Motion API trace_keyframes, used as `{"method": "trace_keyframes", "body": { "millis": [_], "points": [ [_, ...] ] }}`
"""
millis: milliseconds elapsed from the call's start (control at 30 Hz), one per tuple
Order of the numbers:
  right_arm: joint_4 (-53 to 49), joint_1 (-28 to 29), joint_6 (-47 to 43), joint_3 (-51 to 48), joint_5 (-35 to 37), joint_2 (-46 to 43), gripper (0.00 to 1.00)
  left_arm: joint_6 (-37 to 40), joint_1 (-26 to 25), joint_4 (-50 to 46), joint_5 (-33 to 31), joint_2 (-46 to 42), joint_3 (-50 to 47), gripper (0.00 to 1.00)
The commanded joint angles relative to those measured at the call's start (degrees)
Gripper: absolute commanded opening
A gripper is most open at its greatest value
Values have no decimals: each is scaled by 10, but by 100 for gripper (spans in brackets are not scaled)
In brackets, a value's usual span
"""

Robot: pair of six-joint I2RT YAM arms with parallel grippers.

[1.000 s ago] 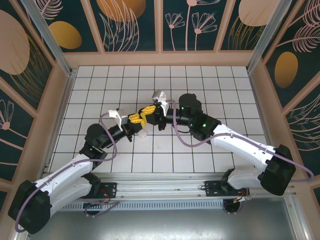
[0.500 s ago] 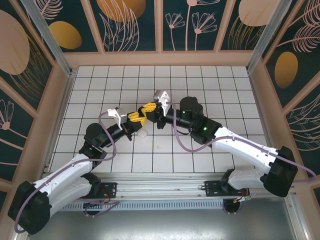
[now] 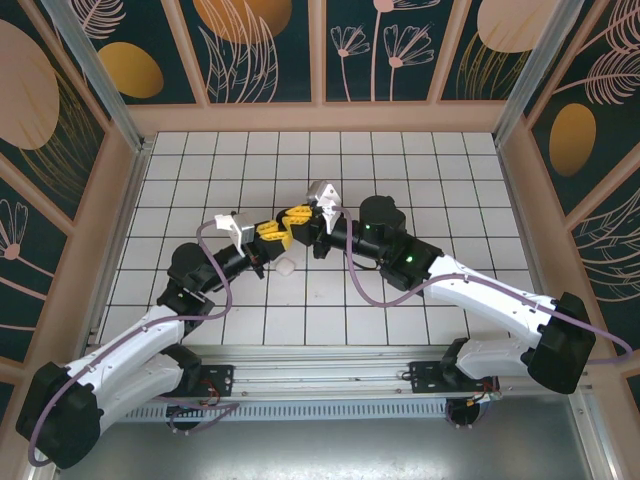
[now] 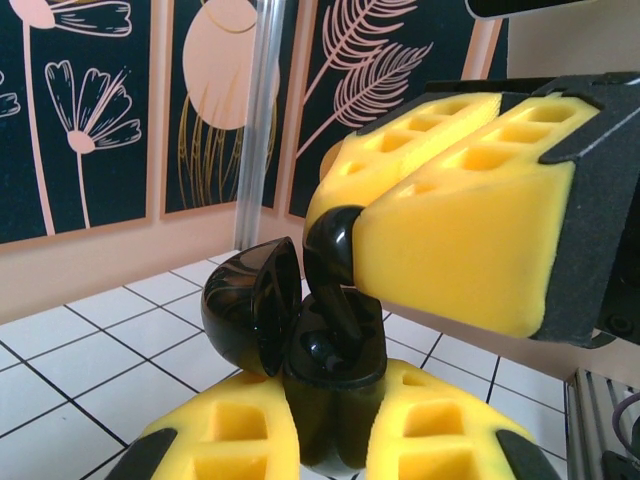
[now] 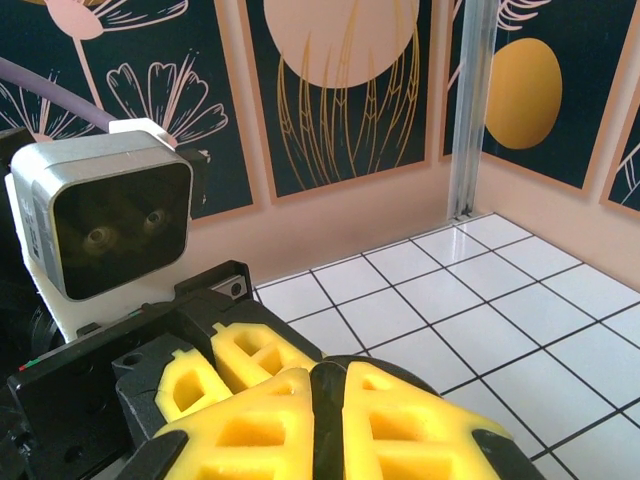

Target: Insert wireless bluetooth earbuds into charging case

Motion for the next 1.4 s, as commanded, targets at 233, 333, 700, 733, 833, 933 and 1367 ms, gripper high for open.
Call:
{"method": "trace_keyframes", "body": {
  "millis": [233,333,700,733,833,933,1367],
  "points": [
    [-8,18,-32,-12,27,-15,12,-1,-2,-2,-10,2,31,0],
    [-16,24,-38,-14,44,-15,12,-2,-2,-12,-23,5,38,0],
    [-12,29,-47,-35,77,-20,12,0,-2,-11,-32,13,45,0],
    [-14,29,-47,-35,75,-19,12,1,-2,-11,-33,12,45,0],
    [-24,32,-44,-31,73,-18,12,3,-2,-12,-36,12,47,0],
    [-45,39,-35,-20,78,-13,15,5,-2,-11,-37,15,49,0],
    [-77,45,14,6,64,1,25,4,-2,-10,-34,20,50,0]
  ]
}}
